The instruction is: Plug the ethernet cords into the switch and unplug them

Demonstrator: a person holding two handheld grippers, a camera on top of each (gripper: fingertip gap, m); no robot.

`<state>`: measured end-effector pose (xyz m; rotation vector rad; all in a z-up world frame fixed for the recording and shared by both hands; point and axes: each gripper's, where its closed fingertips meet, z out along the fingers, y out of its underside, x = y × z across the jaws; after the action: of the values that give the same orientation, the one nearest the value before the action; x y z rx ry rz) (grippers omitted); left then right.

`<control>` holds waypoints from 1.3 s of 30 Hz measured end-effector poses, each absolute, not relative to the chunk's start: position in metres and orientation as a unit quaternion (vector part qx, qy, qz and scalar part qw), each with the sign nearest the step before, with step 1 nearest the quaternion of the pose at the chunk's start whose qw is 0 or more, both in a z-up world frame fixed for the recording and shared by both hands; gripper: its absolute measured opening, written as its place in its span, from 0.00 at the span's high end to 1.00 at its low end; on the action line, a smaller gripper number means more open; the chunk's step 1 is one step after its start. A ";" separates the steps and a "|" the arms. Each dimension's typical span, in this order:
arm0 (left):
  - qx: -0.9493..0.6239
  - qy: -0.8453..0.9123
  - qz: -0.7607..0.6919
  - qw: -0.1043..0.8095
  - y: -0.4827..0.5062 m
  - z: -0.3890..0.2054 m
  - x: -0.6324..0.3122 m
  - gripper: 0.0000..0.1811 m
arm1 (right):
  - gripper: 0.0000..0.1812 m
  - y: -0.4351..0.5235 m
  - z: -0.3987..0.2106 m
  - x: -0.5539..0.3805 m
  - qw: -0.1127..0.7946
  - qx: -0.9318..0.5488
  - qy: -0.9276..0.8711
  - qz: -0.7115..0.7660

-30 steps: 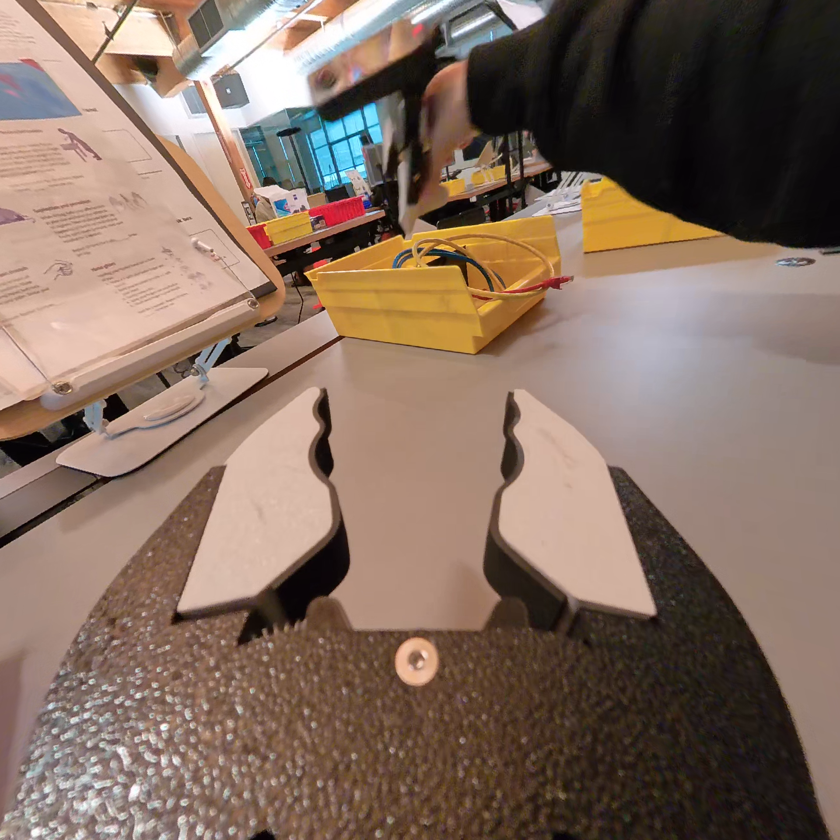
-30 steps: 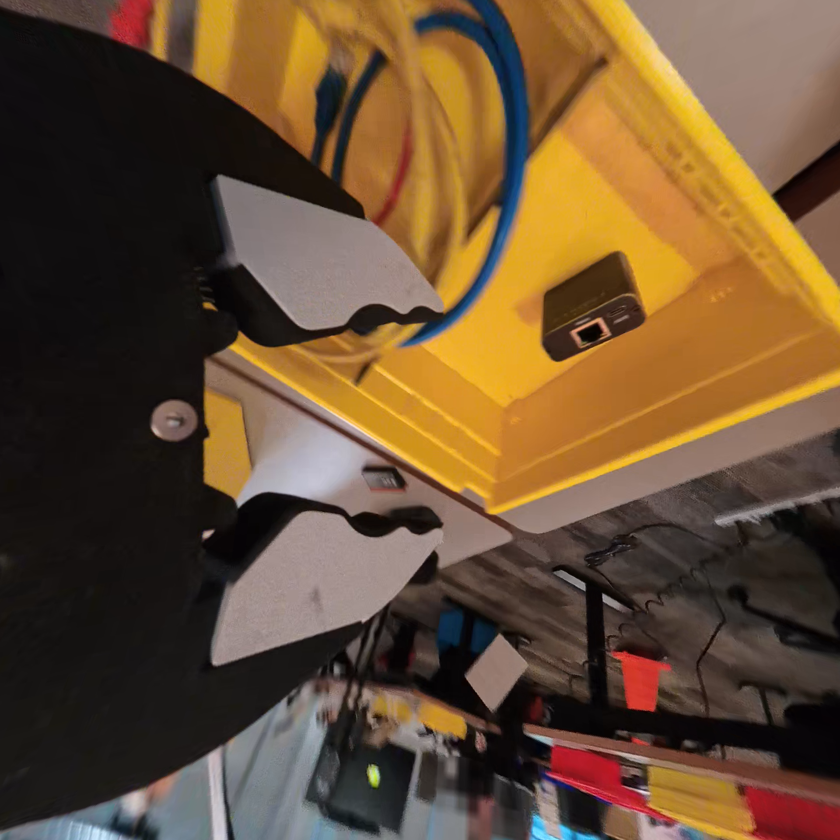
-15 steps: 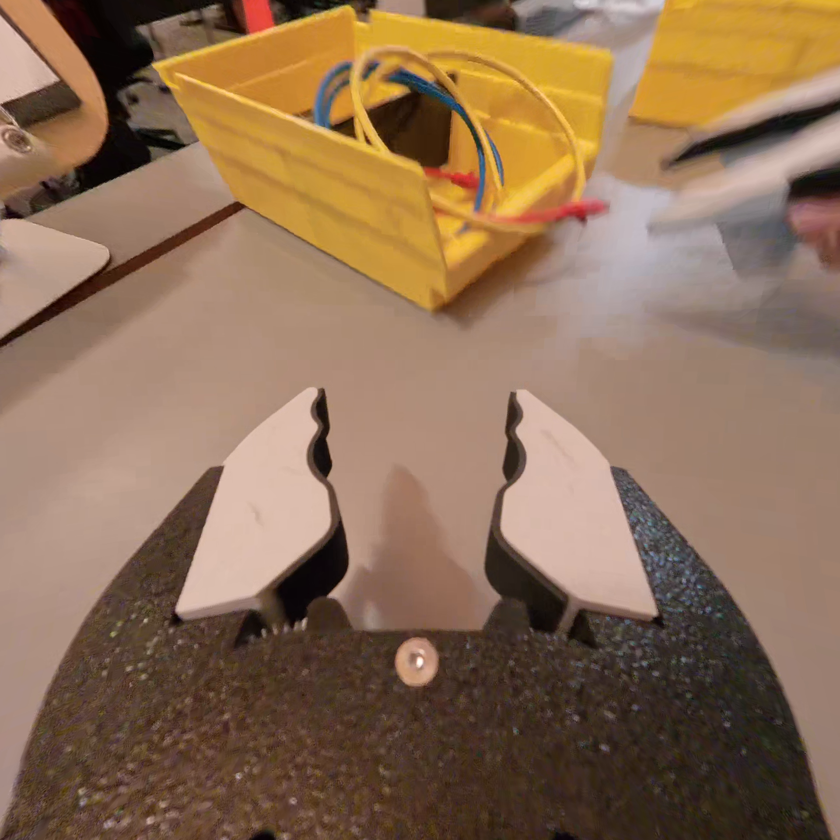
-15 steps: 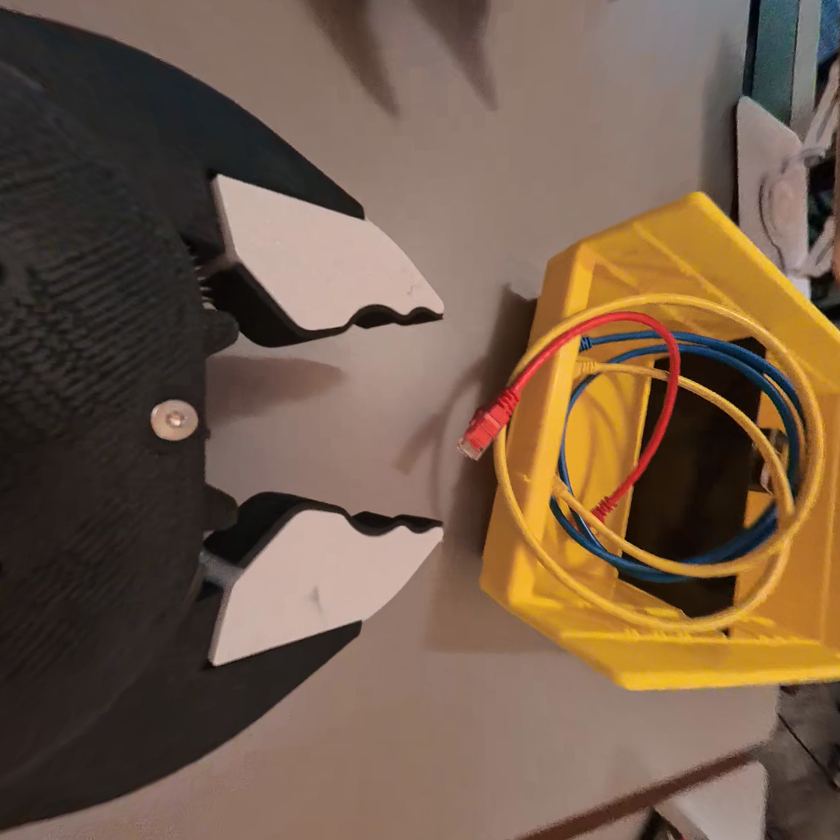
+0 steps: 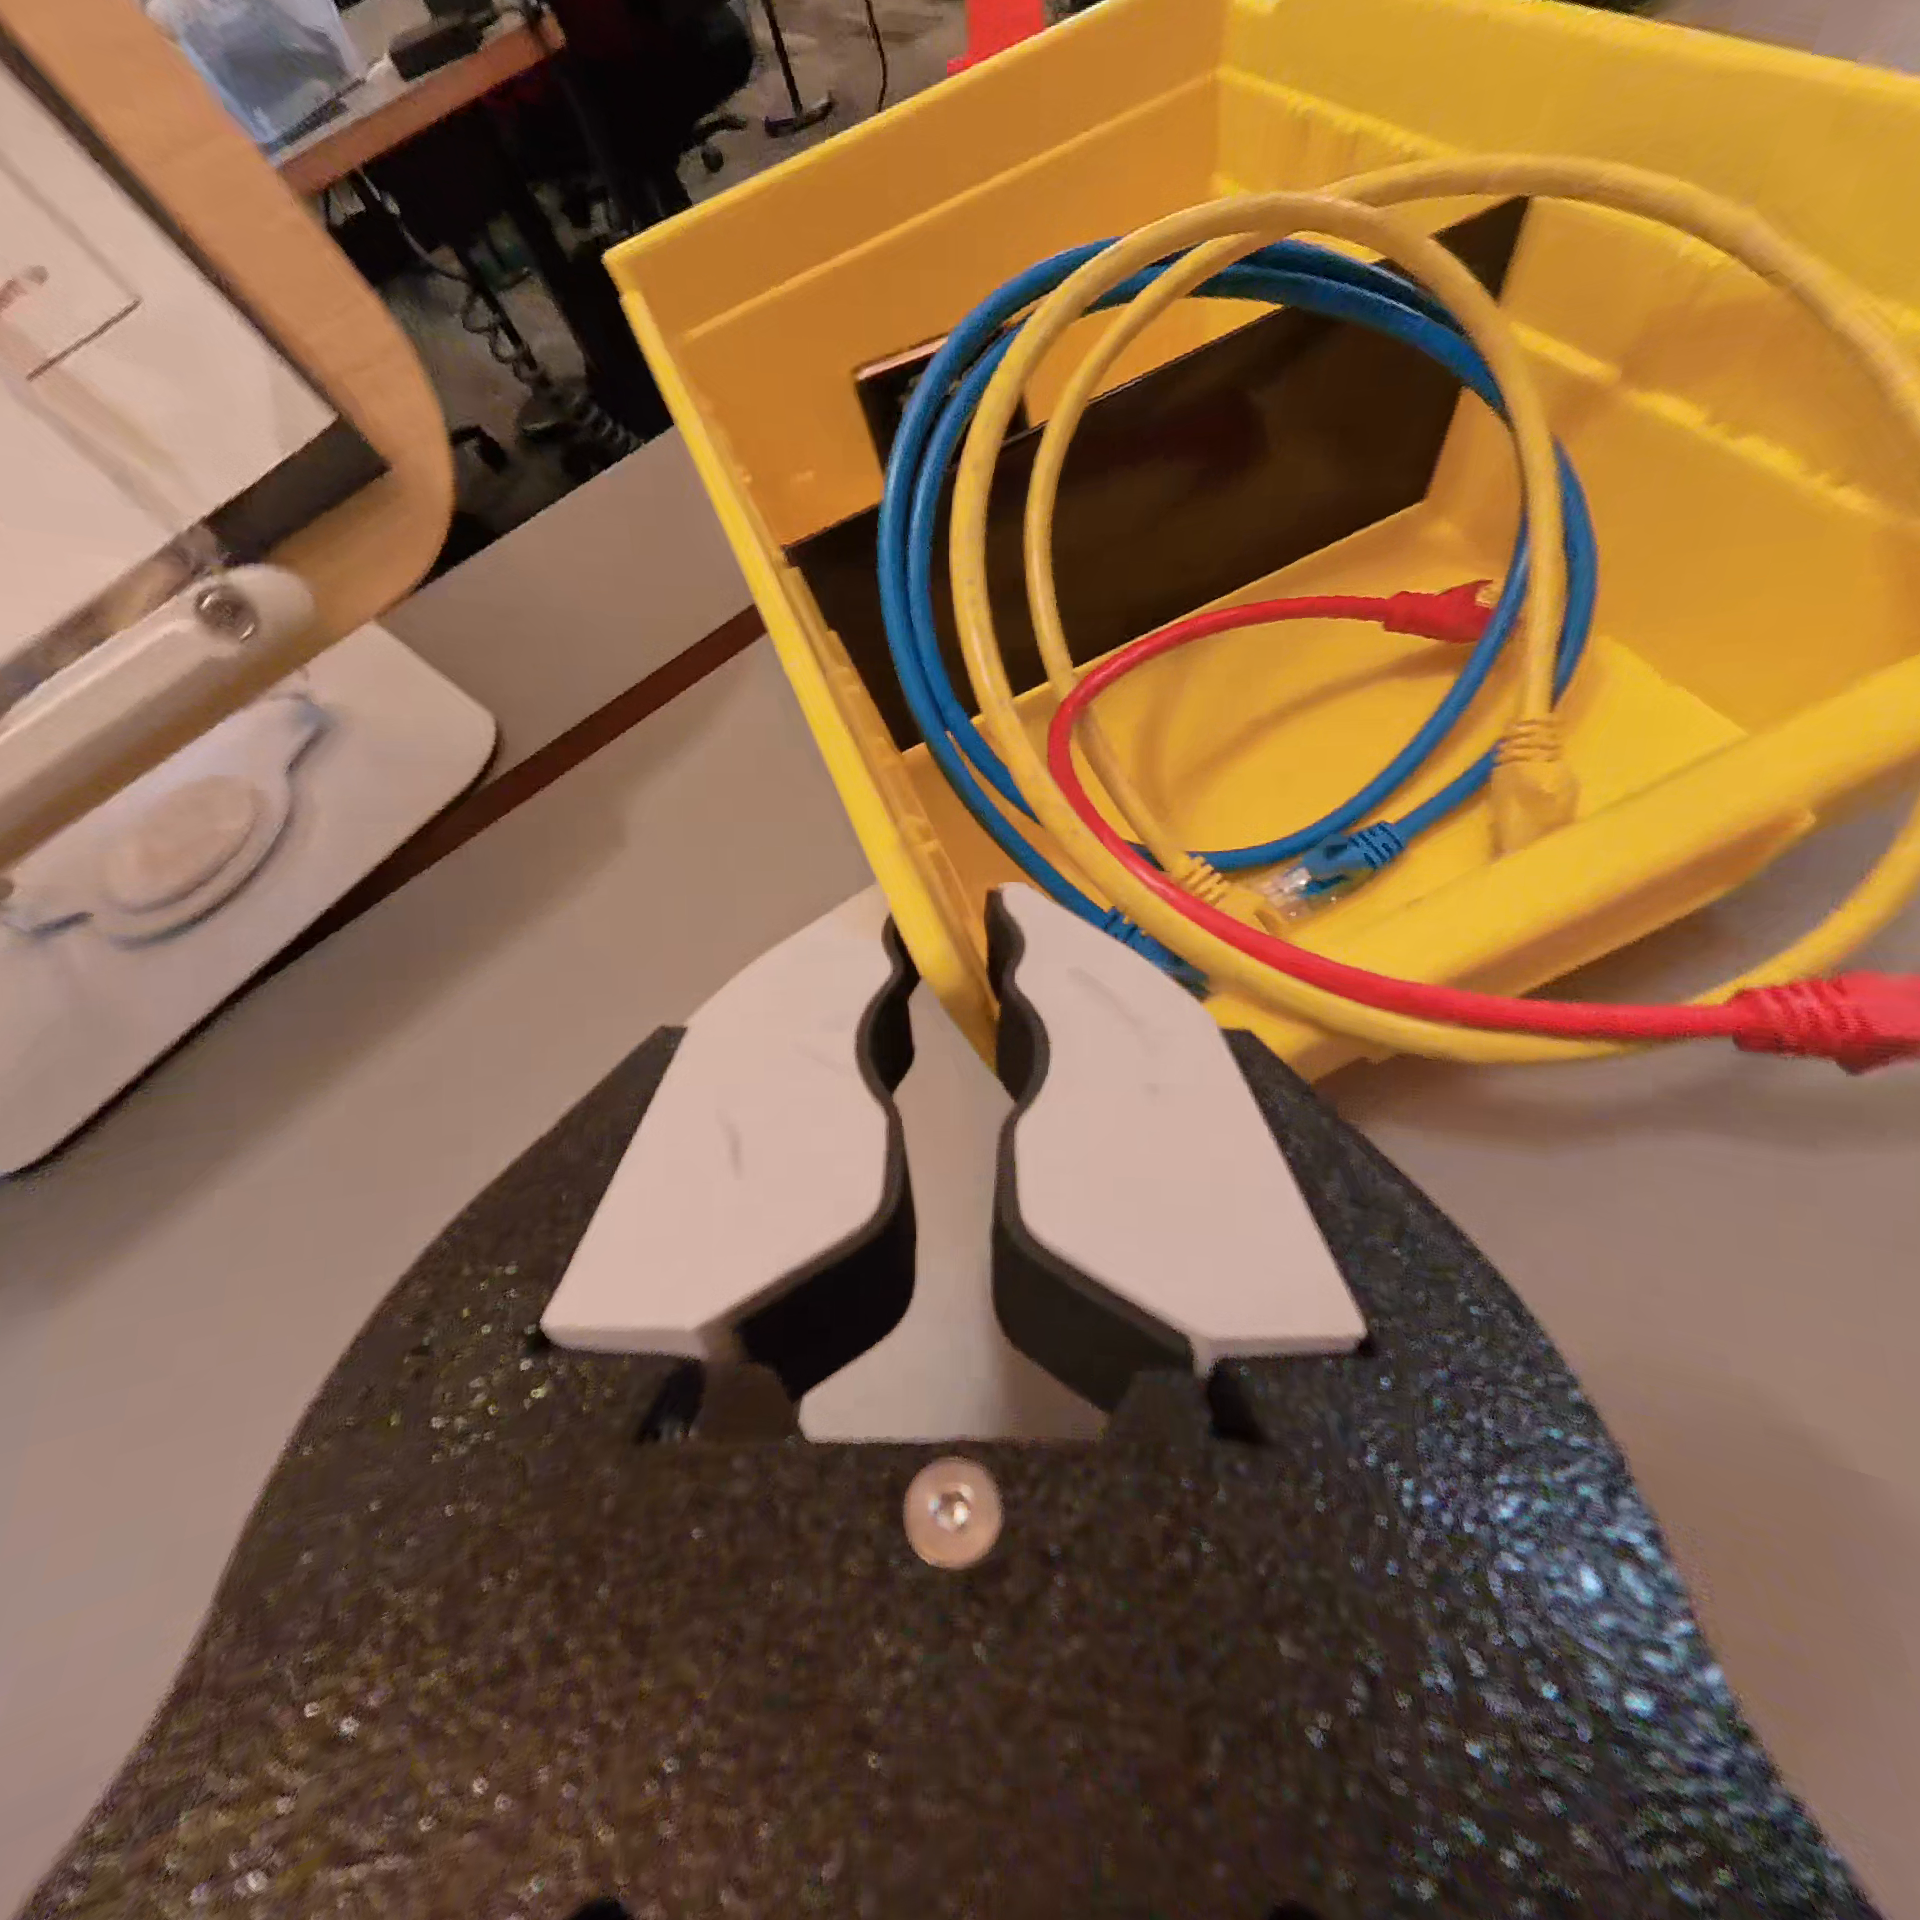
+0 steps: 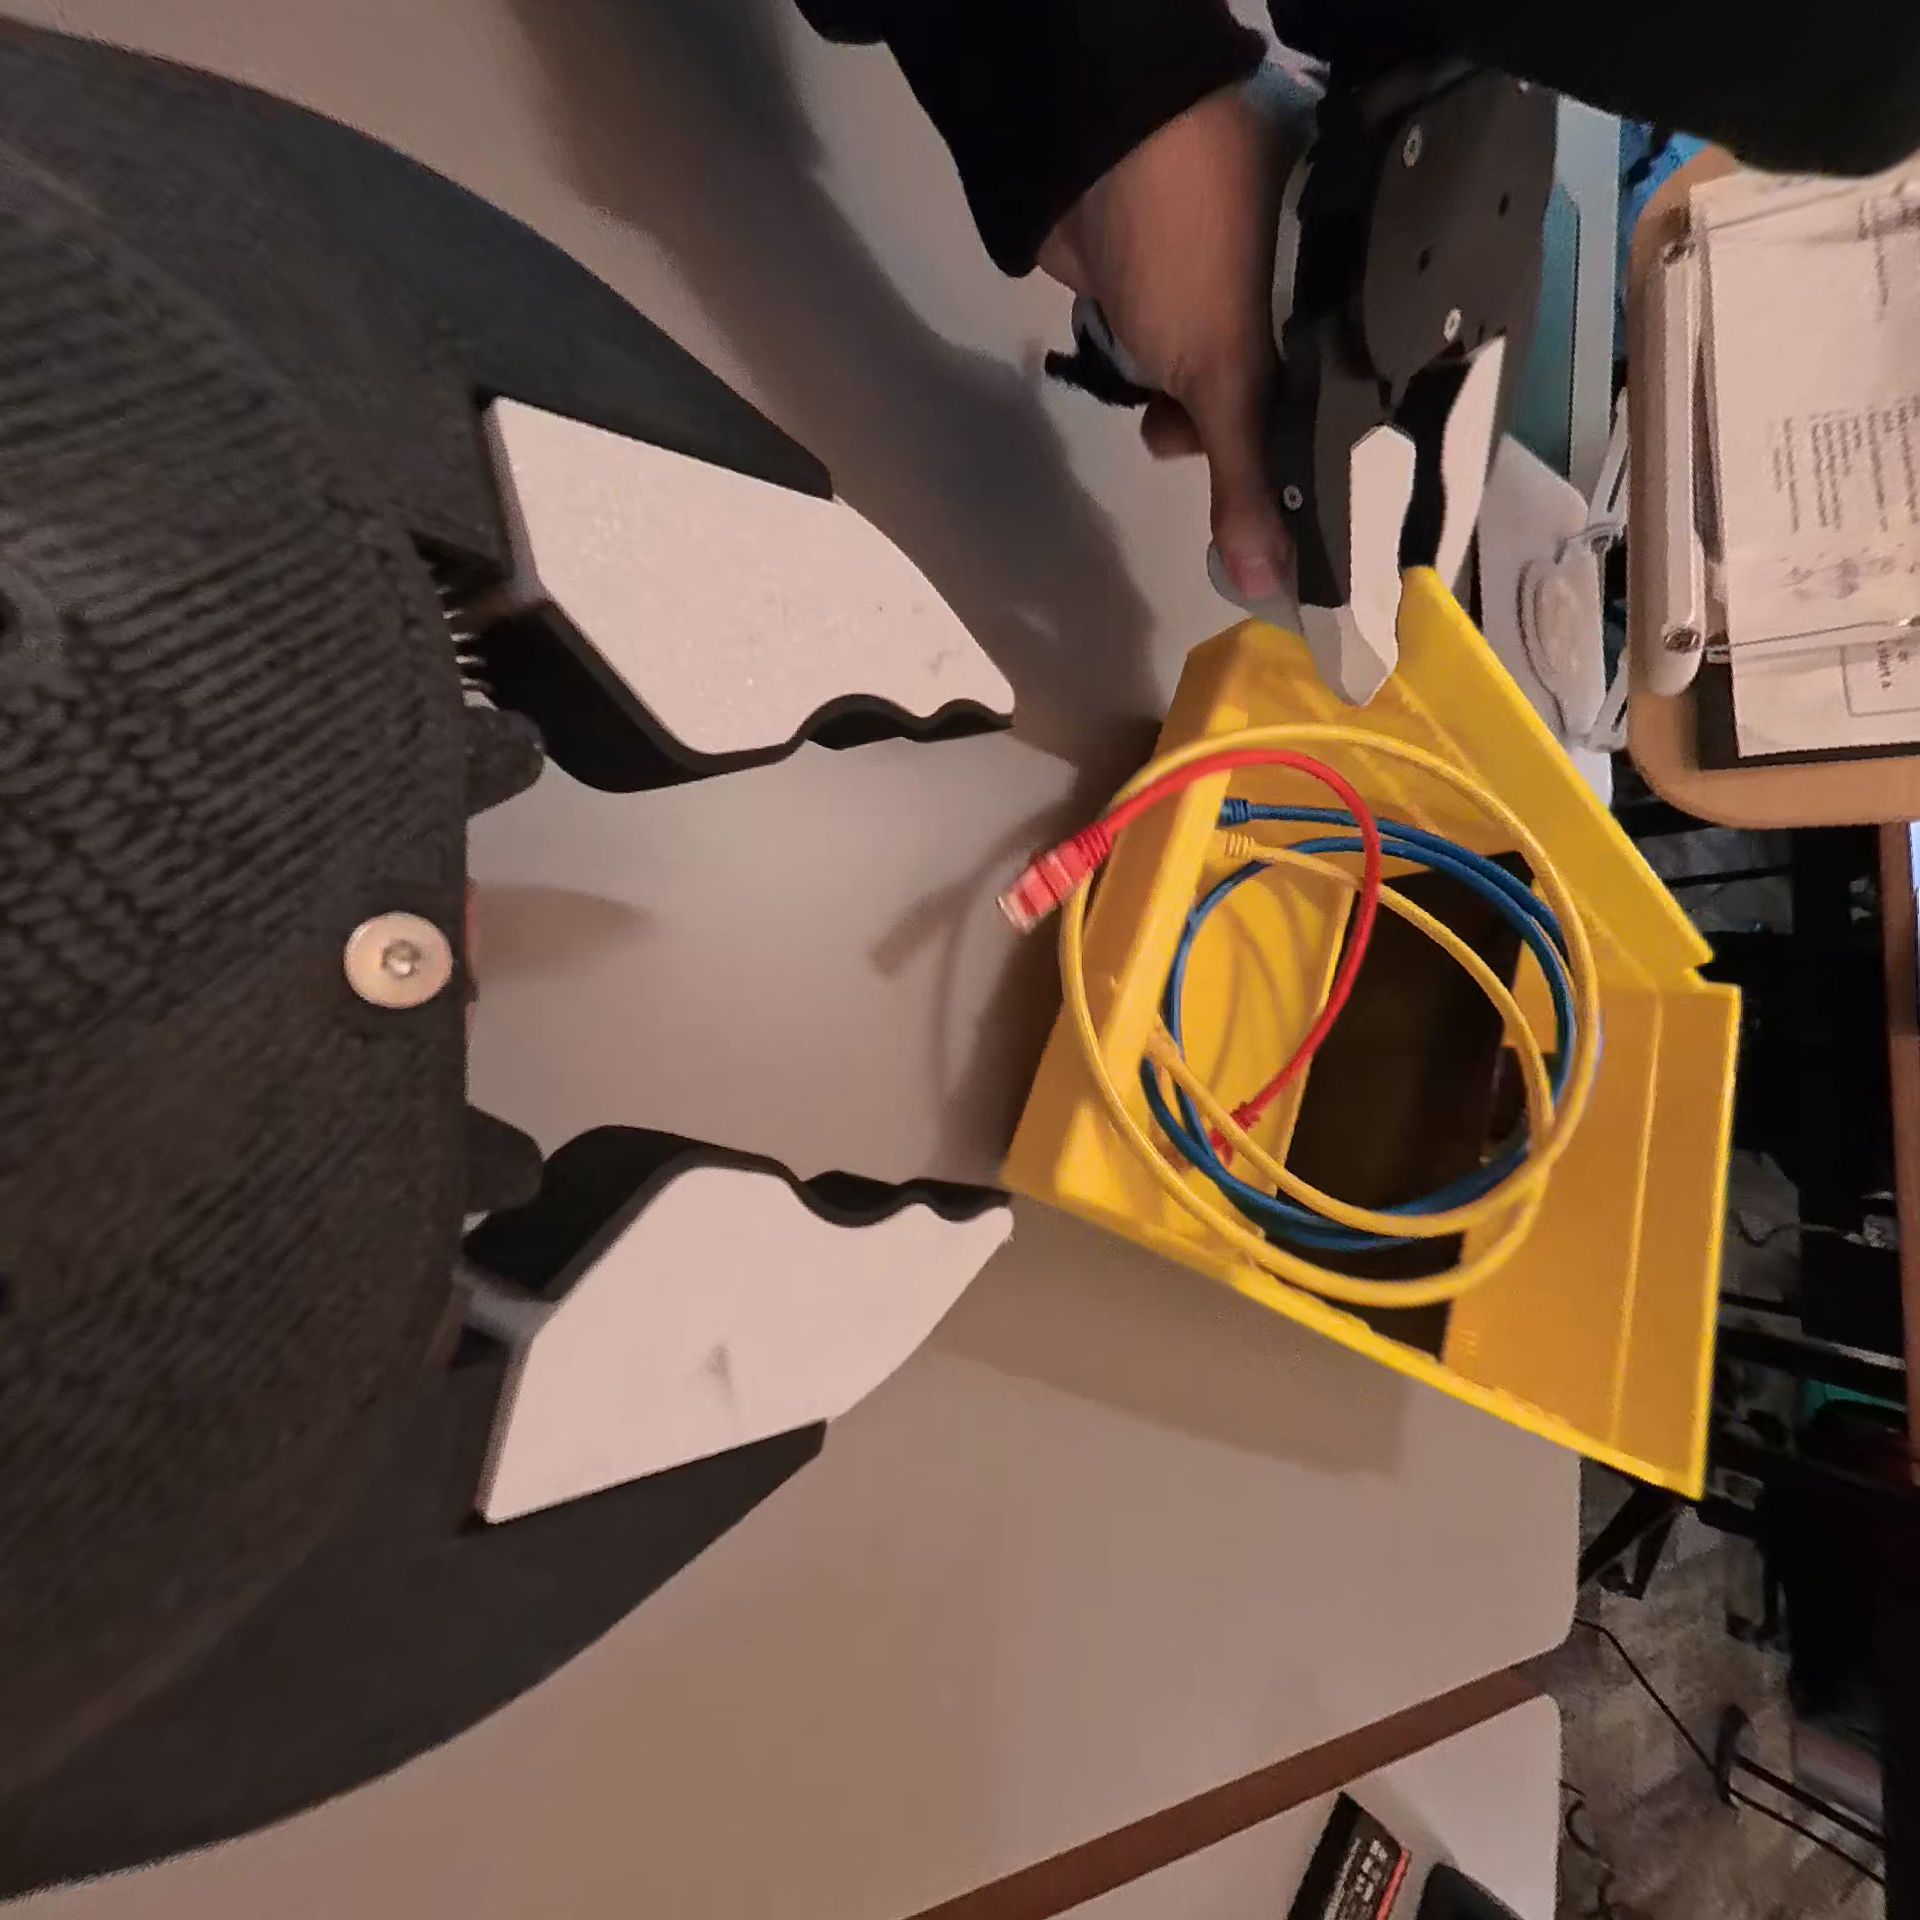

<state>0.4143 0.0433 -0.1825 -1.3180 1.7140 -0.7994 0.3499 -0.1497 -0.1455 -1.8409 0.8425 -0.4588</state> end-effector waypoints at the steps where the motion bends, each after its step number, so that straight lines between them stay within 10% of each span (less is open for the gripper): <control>1: -0.527 0.676 -0.322 0.402 0.050 -0.183 0.406 0.94 | 0.55 -0.148 -0.142 0.348 0.510 -0.764 0.345 -0.193; 19: -0.583 0.562 -0.371 0.455 0.222 -0.178 0.122 0.98 | 0.51 0.087 -0.068 0.183 0.598 -0.790 0.122 0.059; 28: -0.607 0.515 -0.333 0.505 0.245 -0.177 0.098 0.97 | 0.47 0.313 -0.050 0.118 0.453 -0.839 0.143 0.265; 39: -0.613 0.509 -0.346 0.495 0.258 -0.177 0.090 0.97 | 0.56 0.409 -0.163 0.157 0.275 -0.901 0.301 0.149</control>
<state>0.0896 0.2582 -0.1770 -1.4853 1.2344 -0.8380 0.1570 0.4089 -0.1635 -2.4216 0.8095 0.3996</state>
